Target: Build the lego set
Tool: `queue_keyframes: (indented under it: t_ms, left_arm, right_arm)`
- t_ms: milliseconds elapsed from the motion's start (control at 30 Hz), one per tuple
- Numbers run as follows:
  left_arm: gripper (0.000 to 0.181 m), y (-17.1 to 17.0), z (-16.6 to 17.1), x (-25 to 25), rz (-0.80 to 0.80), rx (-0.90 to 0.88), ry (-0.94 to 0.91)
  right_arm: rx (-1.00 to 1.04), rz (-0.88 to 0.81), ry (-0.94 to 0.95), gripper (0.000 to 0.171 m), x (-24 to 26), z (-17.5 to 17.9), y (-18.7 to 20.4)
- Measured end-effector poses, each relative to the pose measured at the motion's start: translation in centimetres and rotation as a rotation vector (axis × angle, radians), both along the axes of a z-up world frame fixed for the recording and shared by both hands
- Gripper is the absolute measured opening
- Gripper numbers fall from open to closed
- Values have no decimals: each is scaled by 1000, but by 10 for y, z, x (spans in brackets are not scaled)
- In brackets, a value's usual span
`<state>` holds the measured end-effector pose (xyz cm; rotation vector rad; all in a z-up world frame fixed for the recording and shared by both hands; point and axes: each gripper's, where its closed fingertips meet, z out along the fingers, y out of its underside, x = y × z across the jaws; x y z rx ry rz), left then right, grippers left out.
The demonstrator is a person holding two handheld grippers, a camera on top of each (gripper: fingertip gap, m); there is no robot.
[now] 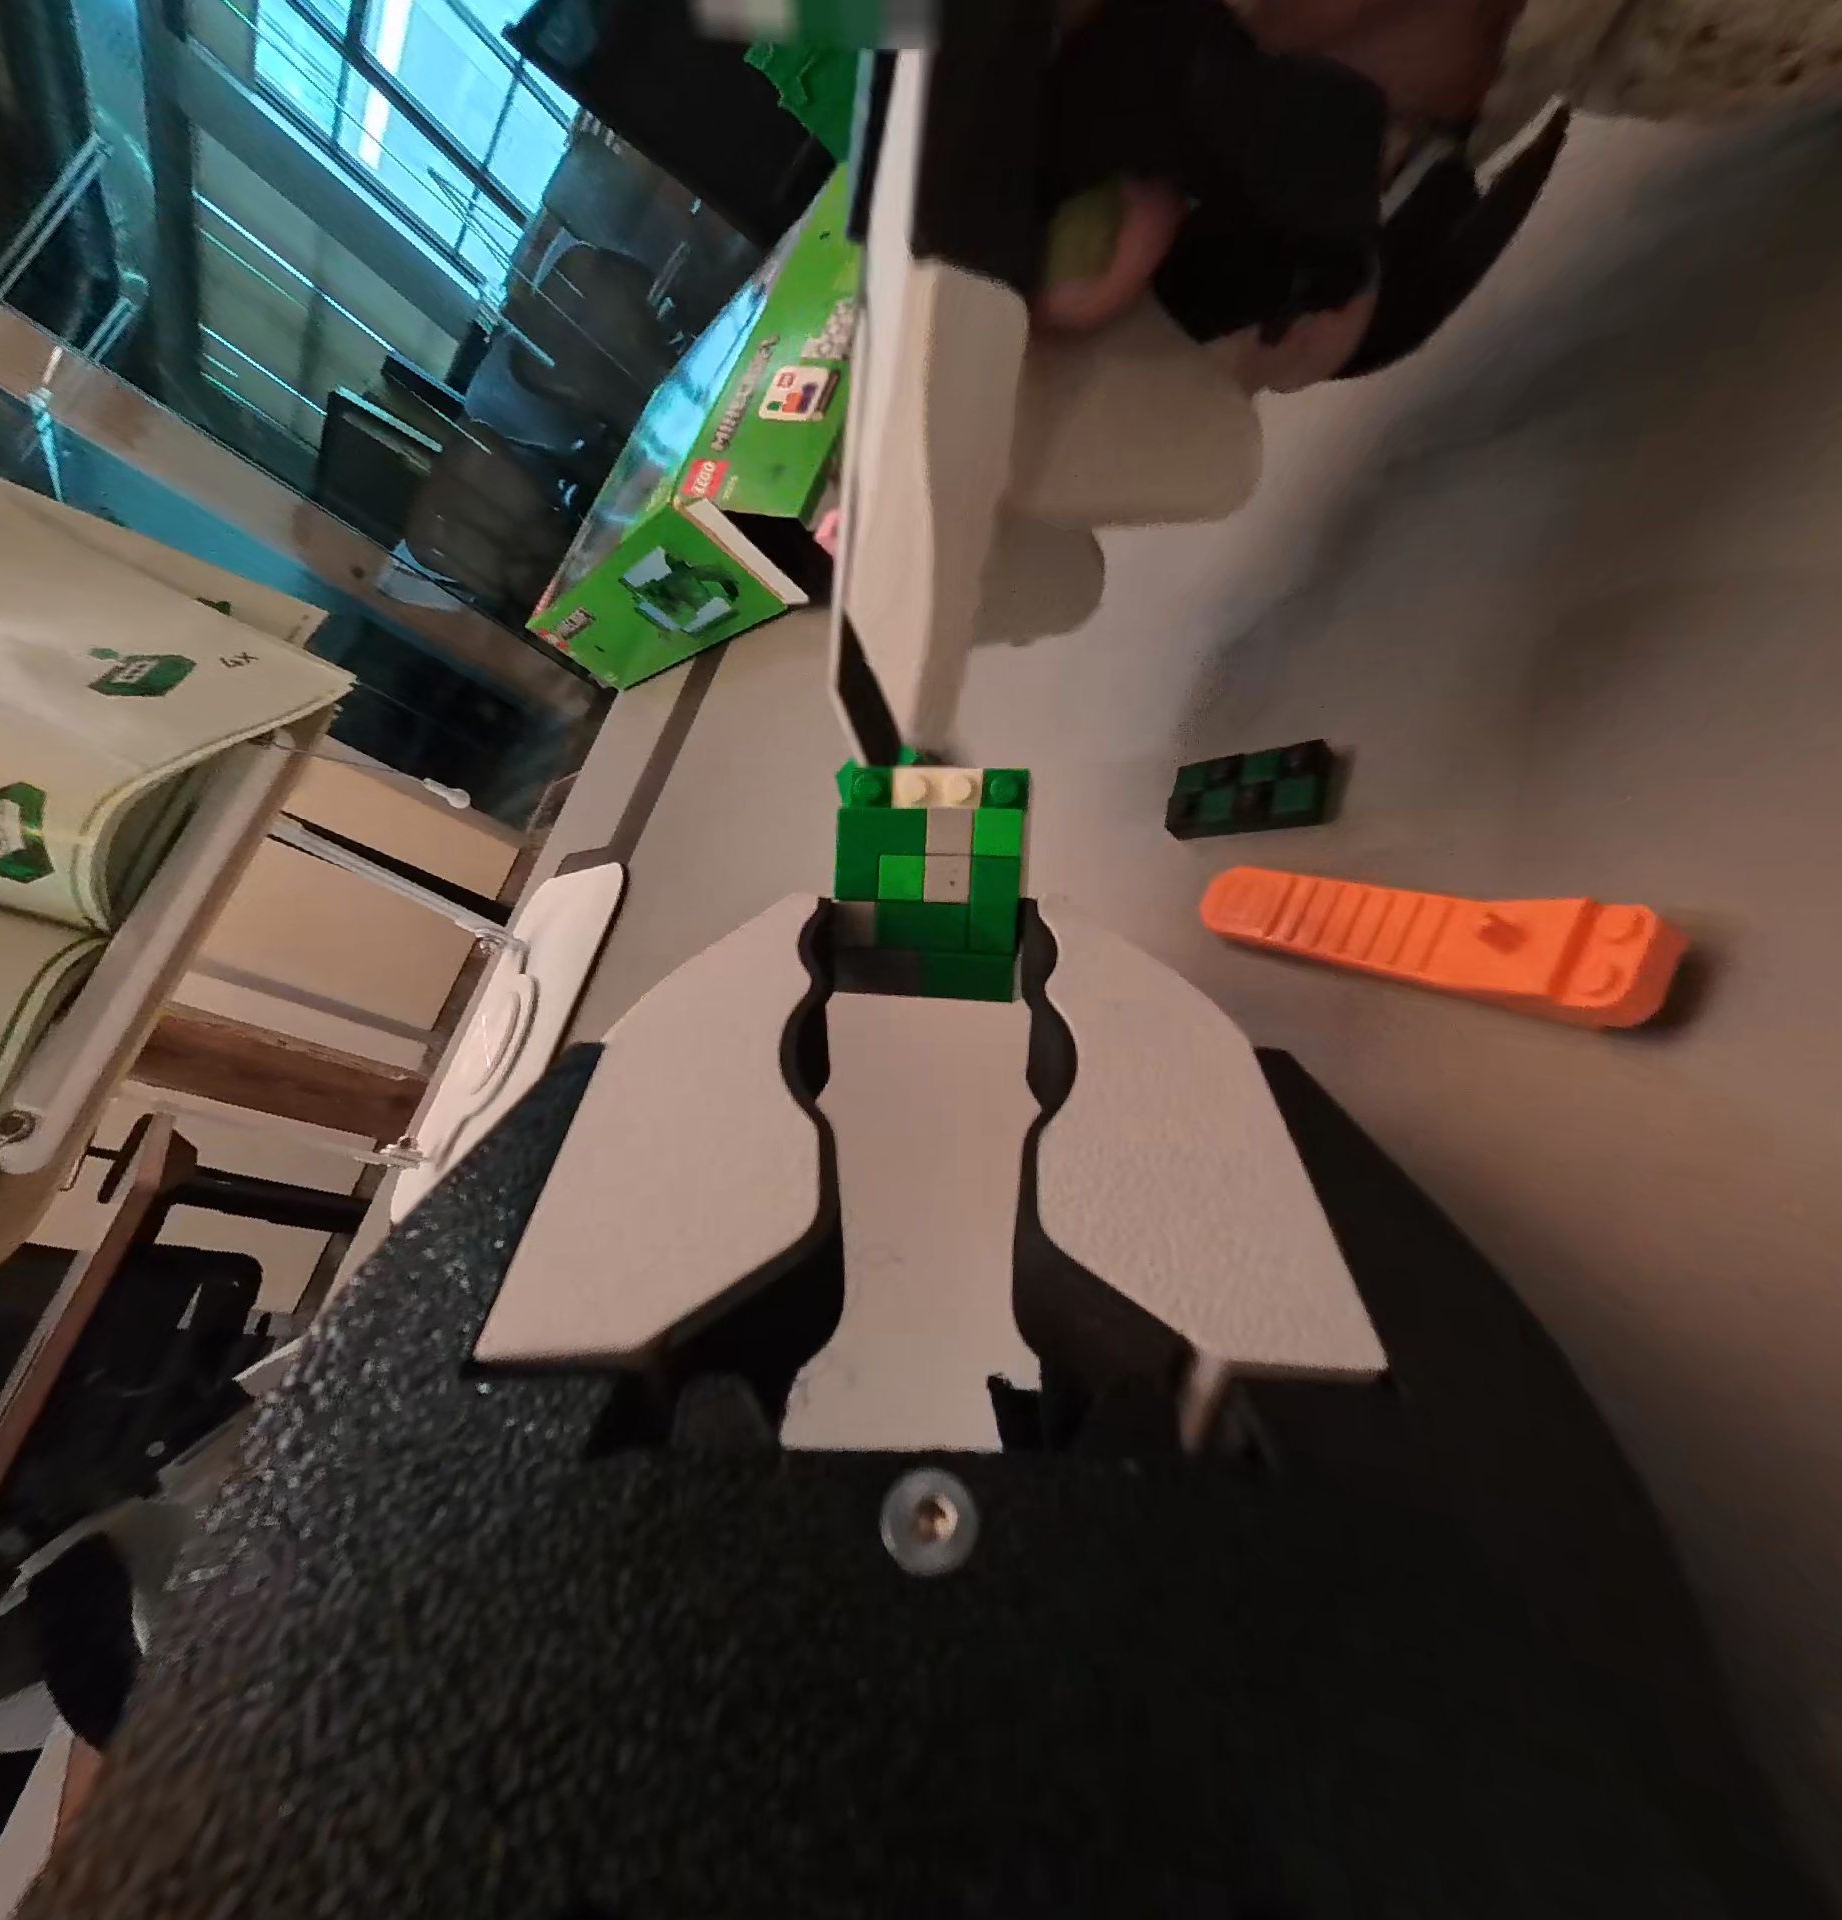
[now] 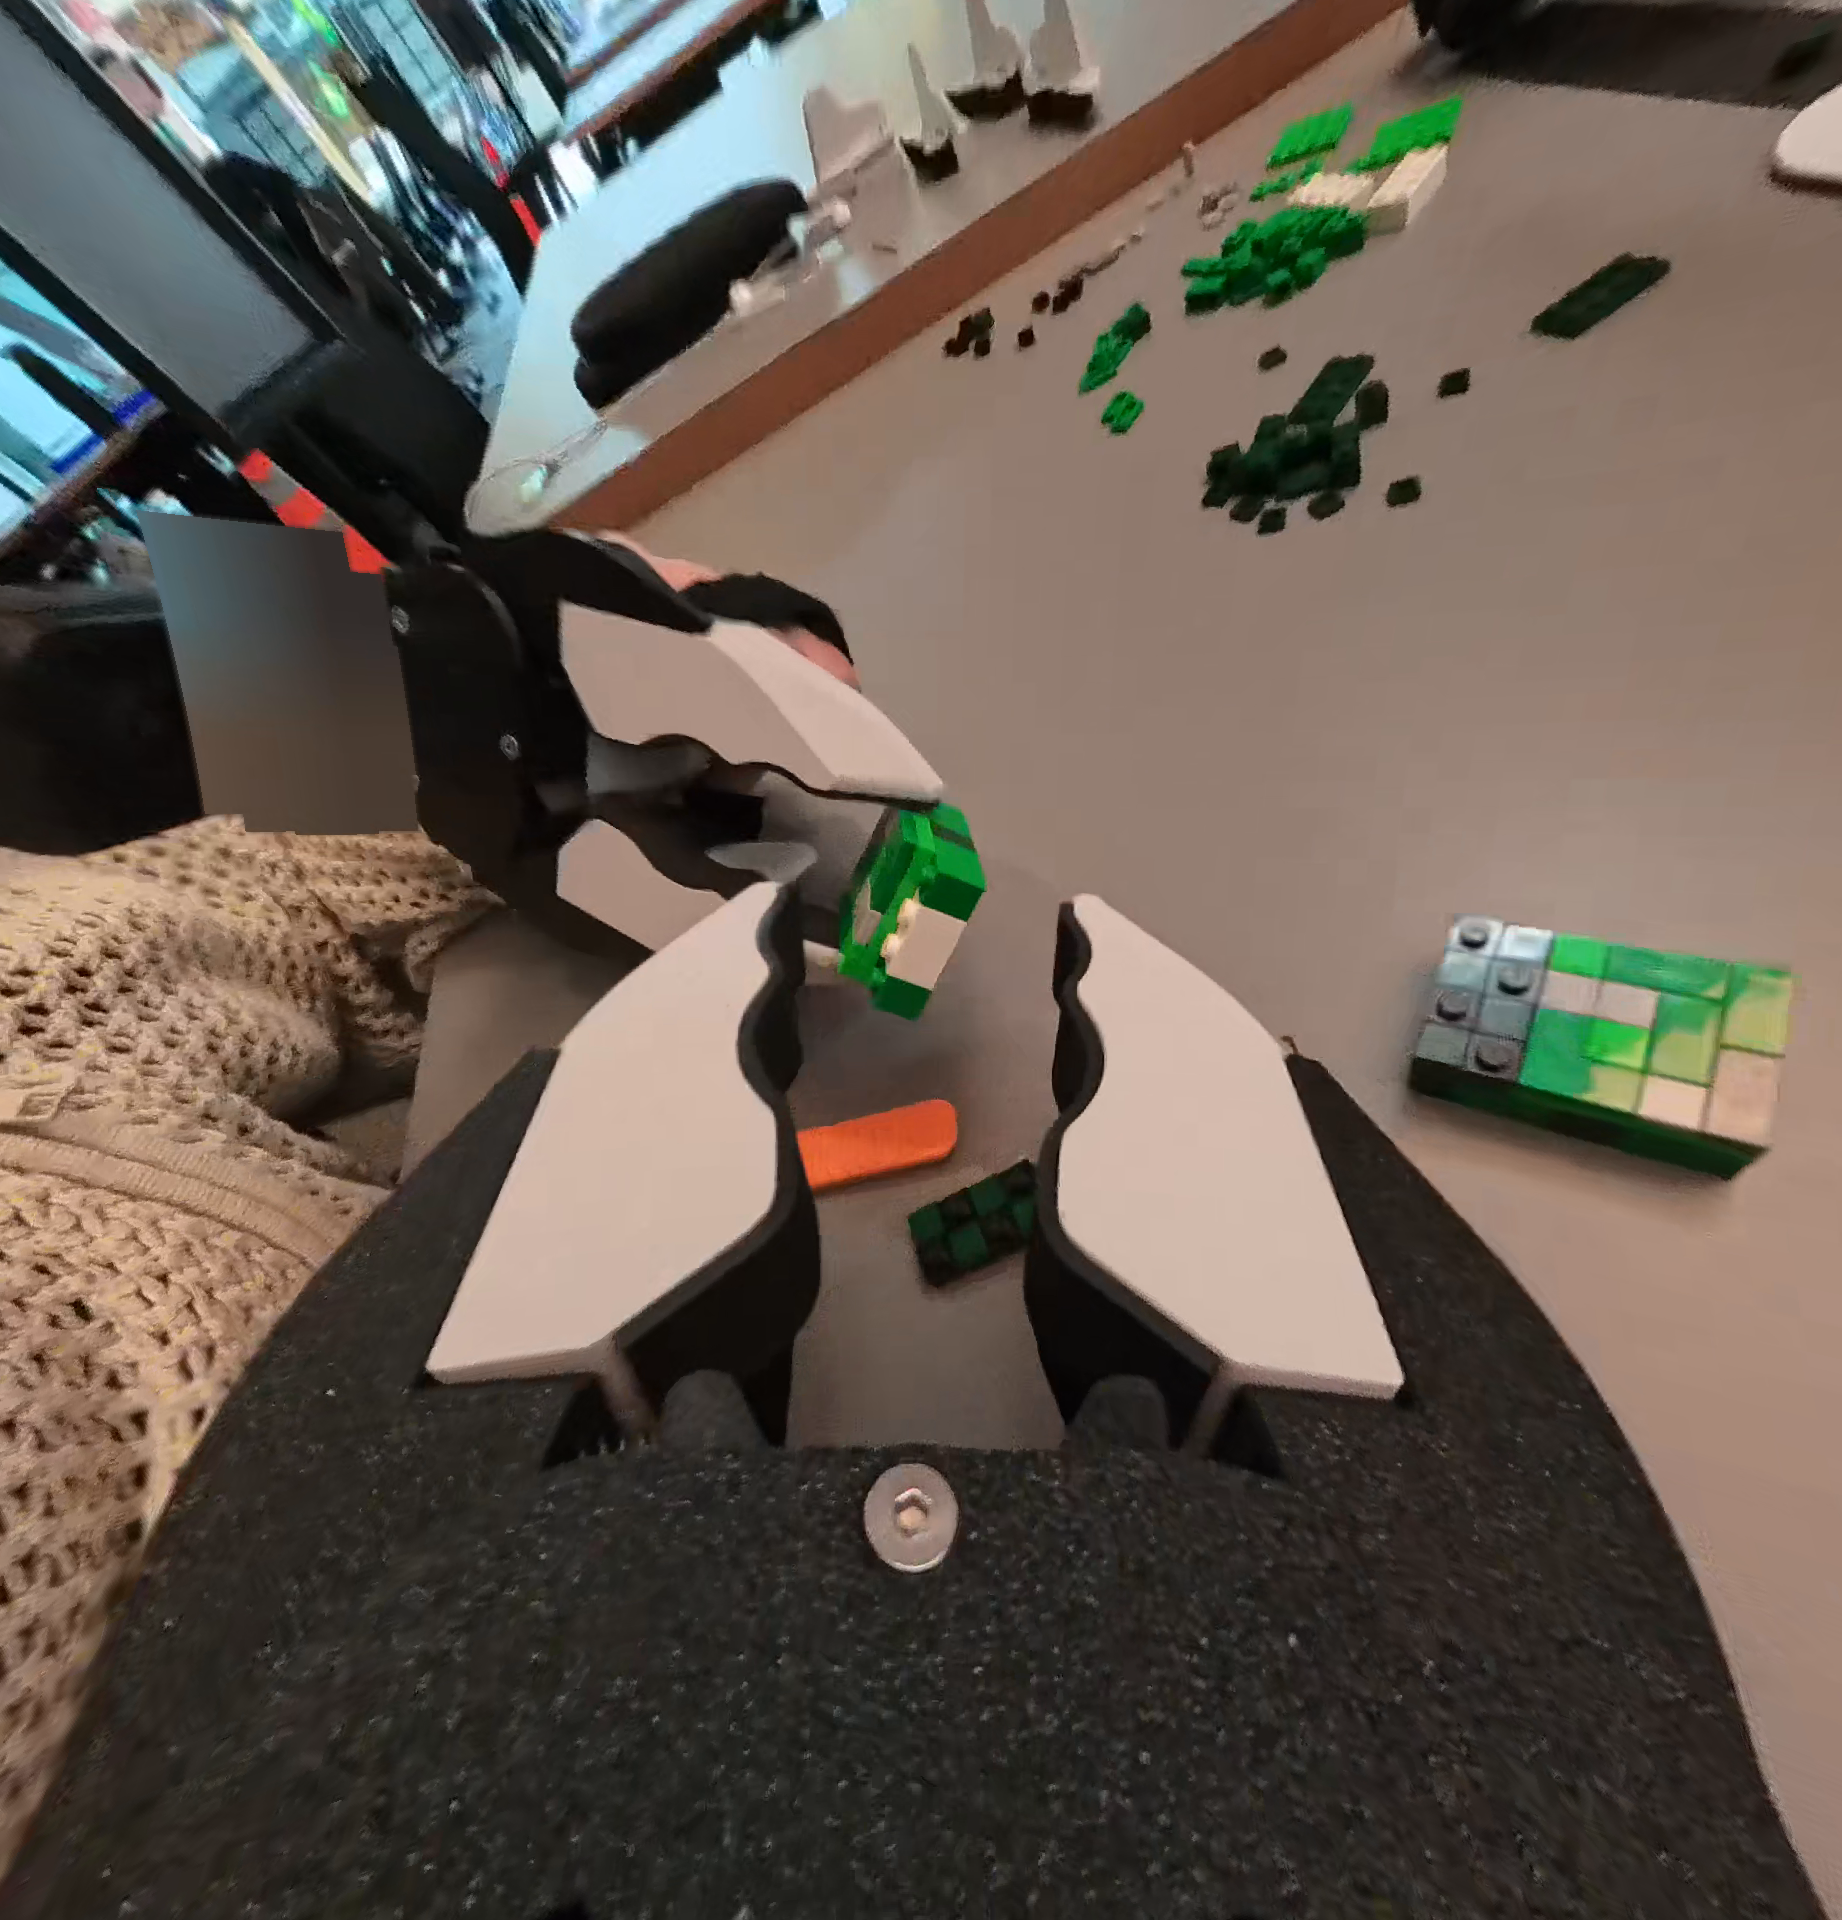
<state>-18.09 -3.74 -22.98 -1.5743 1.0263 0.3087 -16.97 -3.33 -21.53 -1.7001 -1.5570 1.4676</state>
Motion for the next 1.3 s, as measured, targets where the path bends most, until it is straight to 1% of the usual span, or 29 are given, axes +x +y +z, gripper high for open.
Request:
queue_keyframes:
  t_ms: [67, 100, 133, 167, 233, 300, 333, 400, 467, 600, 667, 700, 733, 800, 833, 900, 933, 1000, 1067, 1167, 1233, 1300]
  left_arm:
    - [35, 1, 3, -1, 13, 18, -6]
    - [35, 1, 4, -1, 13, 22, -10]
    - [35, 0, 4, 1, 8, 27, -14]
    - [35, 0, 5, 1, 9, 39, -16]
    - [35, 1, 9, 2, 8, 73, -31]
    - [57, 0, 16, 7, -3, 113, -81]
    - [64, 0, 18, 9, -5, 115, -94]
    - [68, 1, 18, 10, 1, 117, -91]
    - [64, 0, 20, 11, 0, 159, -61]
    - [42, -2, 28, 11, 9, 272, 30]
    - [40, -4, 33, 12, 5, 317, 55]
    - [39, -4, 33, 12, 8, 311, 49]
    - [39, -4, 32, 11, 11, 295, 24]
    - [39, -2, 33, 6, 23, 256, -52]
    - [39, -1, 32, 3, 30, 226, -99]
    - [39, 2, 30, -6, 48, 165, -200]
    - [39, 2, 31, -9, 51, 141, -250]
    - [40, 2, 31, -13, 39, 96, -344]
    - [40, 1, 33, -12, 7, 62, -423]
    - [40, -3, 36, -6, -37, 32, -499]
    - [40, -3, 34, -4, -45, 23, -498]
    - [40, -3, 32, -2, -49, 16, -491]
  right_arm:
    - [26, 20, -45, 46, -2, -10, -5]
    - [21, 29, -41, 44, -4, -11, -8]
    - [7, 29, -24, 35, -6, -9, -10]
    - [-6, 25, -10, 22, -8, -7, -11]
    - [-17, 27, -6, 21, -7, -4, -10]
    - [-31, 20, 5, 17, -4, 0, -7]
    - [-48, 25, 11, 17, -3, 3, -6]
    - [-106, 46, 37, 17, 0, 10, -7]
    - [-164, 77, 55, 17, 3, 15, -11]
    - [-258, 142, 69, 17, 6, 21, -19]
    - [-307, 158, 96, 16, 6, 26, -21]
    - [-311, 162, 102, 16, 6, 27, -21]
    - [-288, 158, 111, 17, 5, 26, -21]
    - [-161, 139, 154, 39, 7, 28, -15]
    - [-50, 123, 141, 46, 11, 23, -8]
    - [216, 120, 50, 49, 23, 0, 5]
    - [315, 156, 8, 48, 31, -13, 7]
    - [449, 267, -29, 47, 45, -34, 1]
    - [518, 326, -62, 48, 50, -50, -1]
    - [520, 349, -126, 54, 49, -65, 2]
    - [513, 377, -159, 54, 49, -70, -1]
    - [512, 393, -142, 51, 46, -68, -5]
